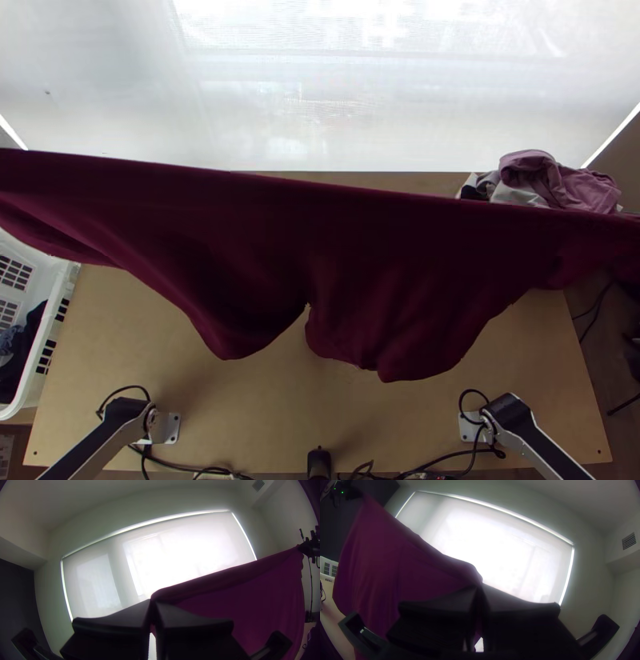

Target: Fold the t-shirt

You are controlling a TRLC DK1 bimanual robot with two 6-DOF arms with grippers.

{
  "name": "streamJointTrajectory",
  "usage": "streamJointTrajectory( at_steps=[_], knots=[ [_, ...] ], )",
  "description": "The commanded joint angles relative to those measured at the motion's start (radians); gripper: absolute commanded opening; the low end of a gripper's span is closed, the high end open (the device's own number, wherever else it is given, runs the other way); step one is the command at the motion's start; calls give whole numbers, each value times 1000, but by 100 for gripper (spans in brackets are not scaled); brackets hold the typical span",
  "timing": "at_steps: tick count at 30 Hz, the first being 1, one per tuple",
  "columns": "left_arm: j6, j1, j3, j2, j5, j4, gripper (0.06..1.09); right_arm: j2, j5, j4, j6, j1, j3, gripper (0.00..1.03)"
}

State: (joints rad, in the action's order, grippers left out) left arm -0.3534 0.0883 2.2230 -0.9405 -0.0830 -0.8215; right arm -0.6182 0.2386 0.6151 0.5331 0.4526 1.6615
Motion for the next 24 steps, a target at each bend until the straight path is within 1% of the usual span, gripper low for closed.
streamJointTrajectory(
  at_steps=[1,4,7,11,14,16,19,21,24],
  knots=[
    [-12,-2,0,63,60,-27,9,38,-1,77,27,-45,66,3],
    [-18,-2,-6,86,83,-94,9,54,-2,117,16,-78,73,3],
    [-1,-2,-62,117,101,-173,9,60,-7,160,-24,-98,66,3],
    [36,-1,-299,189,126,-222,9,64,-7,156,-99,-106,-34,3],
    [57,-1,-508,226,200,-300,9,67,-7,100,-150,-100,-186,3],
    [74,4,-663,247,230,-323,9,66,-9,46,-179,-80,-295,3],
    [77,14,-882,272,247,-300,9,48,-7,-54,-203,-46,-457,3],
    [79,18,-1008,286,247,-225,9,21,-9,-127,-209,-38,-552,3],
    [74,21,-1142,282,244,-120,9,-38,-16,-230,-213,-40,-652,3]
  ],
)
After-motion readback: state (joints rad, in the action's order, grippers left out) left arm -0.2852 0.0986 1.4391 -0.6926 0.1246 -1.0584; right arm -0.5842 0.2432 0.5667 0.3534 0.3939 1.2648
